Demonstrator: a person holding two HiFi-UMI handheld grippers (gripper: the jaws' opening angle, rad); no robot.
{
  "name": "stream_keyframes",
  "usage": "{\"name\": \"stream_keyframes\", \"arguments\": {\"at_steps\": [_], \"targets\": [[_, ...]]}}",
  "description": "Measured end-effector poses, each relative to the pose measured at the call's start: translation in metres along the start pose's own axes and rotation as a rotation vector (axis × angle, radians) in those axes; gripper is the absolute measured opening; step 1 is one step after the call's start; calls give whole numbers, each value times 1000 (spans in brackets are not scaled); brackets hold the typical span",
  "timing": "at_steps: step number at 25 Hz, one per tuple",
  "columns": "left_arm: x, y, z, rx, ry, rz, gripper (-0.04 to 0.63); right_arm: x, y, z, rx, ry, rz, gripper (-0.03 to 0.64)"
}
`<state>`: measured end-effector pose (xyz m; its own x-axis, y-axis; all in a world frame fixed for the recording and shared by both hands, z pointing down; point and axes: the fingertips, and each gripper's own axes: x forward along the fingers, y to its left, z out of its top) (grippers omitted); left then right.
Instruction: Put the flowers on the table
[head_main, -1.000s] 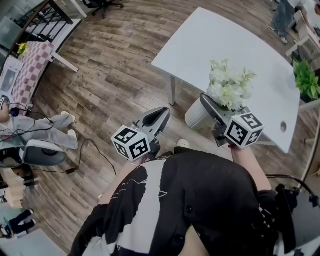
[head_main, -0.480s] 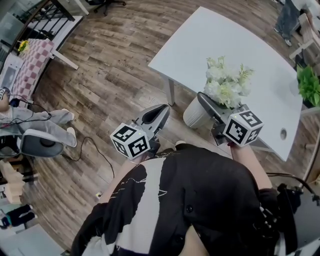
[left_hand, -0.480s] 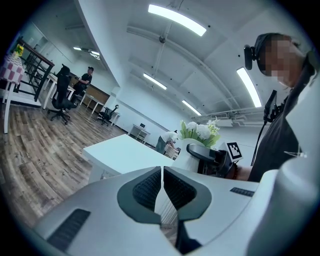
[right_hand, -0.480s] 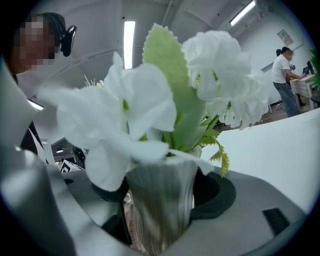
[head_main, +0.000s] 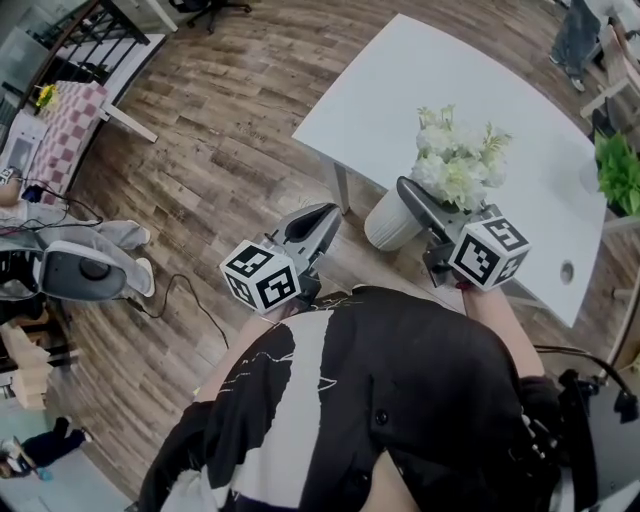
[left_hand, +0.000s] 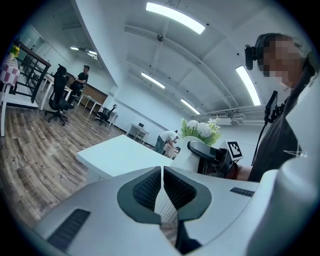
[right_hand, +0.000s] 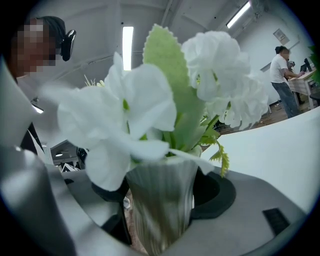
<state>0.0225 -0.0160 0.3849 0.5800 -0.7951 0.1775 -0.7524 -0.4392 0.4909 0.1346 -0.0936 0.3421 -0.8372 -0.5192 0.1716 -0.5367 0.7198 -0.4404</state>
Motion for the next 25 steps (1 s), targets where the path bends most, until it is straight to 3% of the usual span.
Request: {"name": "stream_keyframes", "arguments": {"at_steps": [8, 16, 25], "targets": [[19, 2, -1, 3, 27, -19, 26, 0, -13, 7, 15, -17, 2, 357], [26, 2, 14, 39, 19, -38, 26, 3, -11, 25, 18, -120, 70, 357], [24, 3, 8, 17, 22, -18, 26, 2, -16, 27, 22, -110, 60, 357]]}}
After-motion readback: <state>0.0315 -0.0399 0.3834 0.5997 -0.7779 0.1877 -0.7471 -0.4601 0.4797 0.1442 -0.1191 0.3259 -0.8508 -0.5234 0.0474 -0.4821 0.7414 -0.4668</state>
